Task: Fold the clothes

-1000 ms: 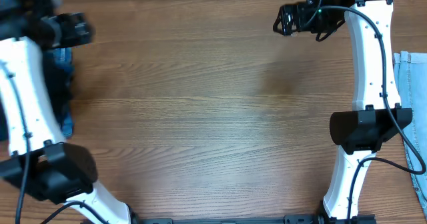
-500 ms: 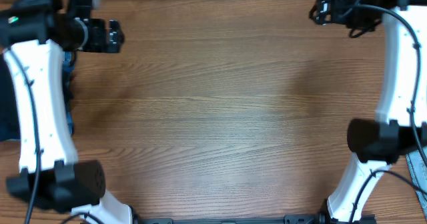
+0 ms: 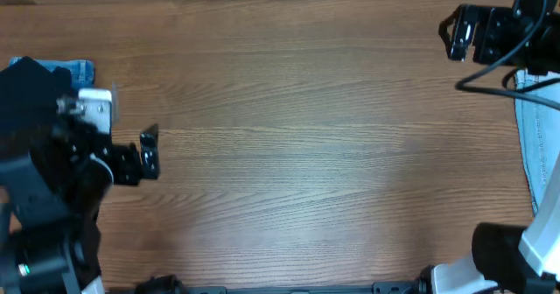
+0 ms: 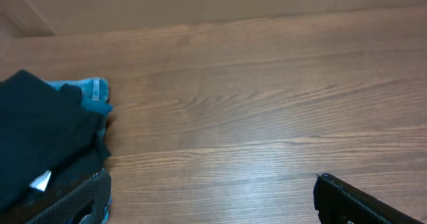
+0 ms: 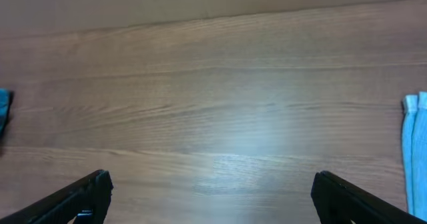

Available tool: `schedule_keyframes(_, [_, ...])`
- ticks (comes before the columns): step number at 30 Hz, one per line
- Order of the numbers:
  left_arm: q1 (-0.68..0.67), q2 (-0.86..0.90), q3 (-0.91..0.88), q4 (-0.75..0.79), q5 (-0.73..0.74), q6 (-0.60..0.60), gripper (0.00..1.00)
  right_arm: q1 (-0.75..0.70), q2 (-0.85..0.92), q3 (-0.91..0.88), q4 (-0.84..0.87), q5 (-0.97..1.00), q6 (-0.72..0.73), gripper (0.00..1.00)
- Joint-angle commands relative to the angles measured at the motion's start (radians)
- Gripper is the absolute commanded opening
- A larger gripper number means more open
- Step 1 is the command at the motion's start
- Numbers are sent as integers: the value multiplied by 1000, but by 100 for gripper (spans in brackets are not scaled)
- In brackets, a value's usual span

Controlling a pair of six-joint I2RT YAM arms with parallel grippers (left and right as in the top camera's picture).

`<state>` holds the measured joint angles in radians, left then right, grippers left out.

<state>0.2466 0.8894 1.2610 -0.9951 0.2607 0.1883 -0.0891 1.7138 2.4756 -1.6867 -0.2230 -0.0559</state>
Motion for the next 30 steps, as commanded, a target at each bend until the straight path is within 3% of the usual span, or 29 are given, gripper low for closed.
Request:
schedule_keyframes(1, [3, -47, -64, 5, -61, -78, 100, 3, -139, -209, 49, 5, -18, 100])
schedule_keyframes(3, [3, -45, -64, 1, -71, -84, 100, 3, -285, -459, 143, 2, -22, 100])
schedule_keyframes(5, [3, -43, -64, -3, -85, -84, 100, 3, -508, -821, 301, 6, -26, 100])
schedule_keyframes(9, [3, -38, -64, 1, -85, -84, 100, 3, -784, -1279, 562, 85, -26, 100])
schedule_keyframes(11, [3, -29, -64, -3, -85, -84, 100, 3, -819, -1415, 631, 92, -25, 100])
schedule_keyframes(24, [3, 6, -64, -3, -85, -84, 100, 3, -531, -1476, 613, 154, -26, 100])
schedule_keyframes(30, [3, 14, -64, -3, -85, -84, 100, 3, -709, -1476, 612, 155, -26, 100])
